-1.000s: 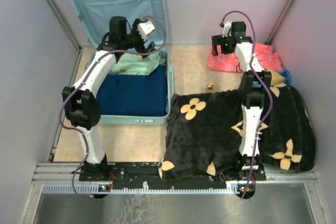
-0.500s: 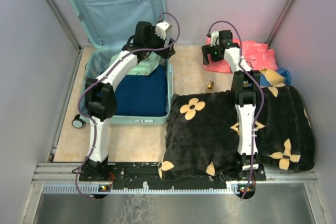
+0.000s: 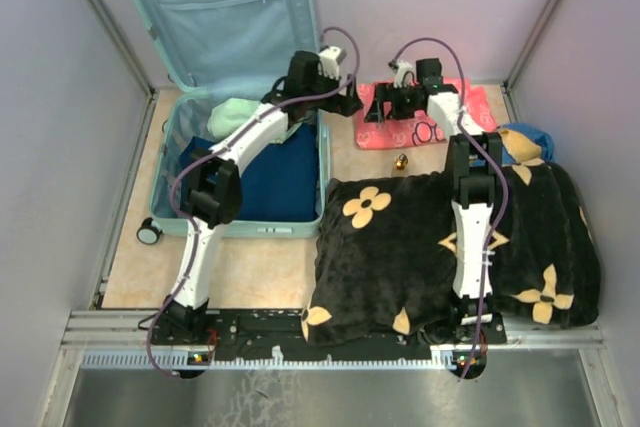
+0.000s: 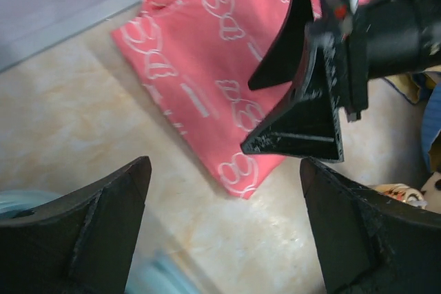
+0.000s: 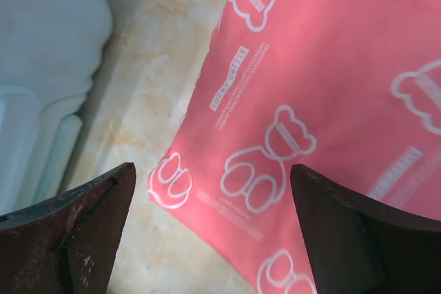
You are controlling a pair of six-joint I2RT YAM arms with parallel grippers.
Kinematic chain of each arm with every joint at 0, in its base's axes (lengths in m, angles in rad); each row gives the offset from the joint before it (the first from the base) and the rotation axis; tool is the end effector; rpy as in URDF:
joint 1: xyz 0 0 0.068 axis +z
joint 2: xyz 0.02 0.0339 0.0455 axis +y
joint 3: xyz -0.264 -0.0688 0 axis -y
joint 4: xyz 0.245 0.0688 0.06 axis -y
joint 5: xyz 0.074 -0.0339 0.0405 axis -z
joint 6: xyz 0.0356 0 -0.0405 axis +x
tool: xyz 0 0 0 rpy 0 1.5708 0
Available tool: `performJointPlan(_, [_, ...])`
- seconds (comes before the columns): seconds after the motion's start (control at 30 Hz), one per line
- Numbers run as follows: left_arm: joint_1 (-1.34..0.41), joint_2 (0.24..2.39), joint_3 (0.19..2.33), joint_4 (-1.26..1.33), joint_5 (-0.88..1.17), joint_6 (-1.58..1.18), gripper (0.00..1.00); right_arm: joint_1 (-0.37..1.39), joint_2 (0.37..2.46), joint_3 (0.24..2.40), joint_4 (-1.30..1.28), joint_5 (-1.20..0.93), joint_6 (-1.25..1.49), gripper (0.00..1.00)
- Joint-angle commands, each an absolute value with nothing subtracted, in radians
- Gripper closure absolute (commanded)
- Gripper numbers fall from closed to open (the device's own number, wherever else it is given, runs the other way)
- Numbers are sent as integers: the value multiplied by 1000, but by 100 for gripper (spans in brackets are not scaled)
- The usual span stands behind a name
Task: Pack the luggage
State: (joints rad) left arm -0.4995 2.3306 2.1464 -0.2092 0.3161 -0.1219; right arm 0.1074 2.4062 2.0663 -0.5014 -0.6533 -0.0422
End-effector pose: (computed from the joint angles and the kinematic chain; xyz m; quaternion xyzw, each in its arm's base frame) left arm 0.4804 -0.2747 0.2777 0.2400 0.7903 -0.2923 0.4821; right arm 0.5295 0.0789 0.1893 -0.1803 0.8738 0.3106 0.3279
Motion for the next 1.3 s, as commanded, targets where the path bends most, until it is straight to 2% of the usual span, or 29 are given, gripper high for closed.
performJointPlan(0.0, [-587,2370,2206,-168,190,-194,5,16,2220,2077,-428,-644,28,4])
performJointPlan(0.1, [-634,2403,2220,-150,86,-217,0,-33,2201,2096,-479,-517,20,1])
performJointPlan(0.33, [-692,2521,2305,-150,-98,-268,0,-154,2258,2213,-601,-305,-58,1])
performJointPlan(0.57, [-695,2600,2321,-142,-149,-312,0,-256,2335,2274,-609,-186,-100,1])
performJointPlan(0.73, [-692,2623,2312,-167,-184,-346,0,-280,2454,2375,-678,-208,-114,1])
performJointPlan(1.03, [-687,2663,2289,-195,-100,-434,0,-279,2550,2366,-678,-258,-63,1])
performJointPlan(1.17, [-688,2699,2293,-185,-60,-461,0,-268,2549,2331,-677,-273,-54,4])
performJointPlan(1.27, [-687,2733,2313,-175,-46,-462,1,-255,2547,2312,-685,-303,-54,10])
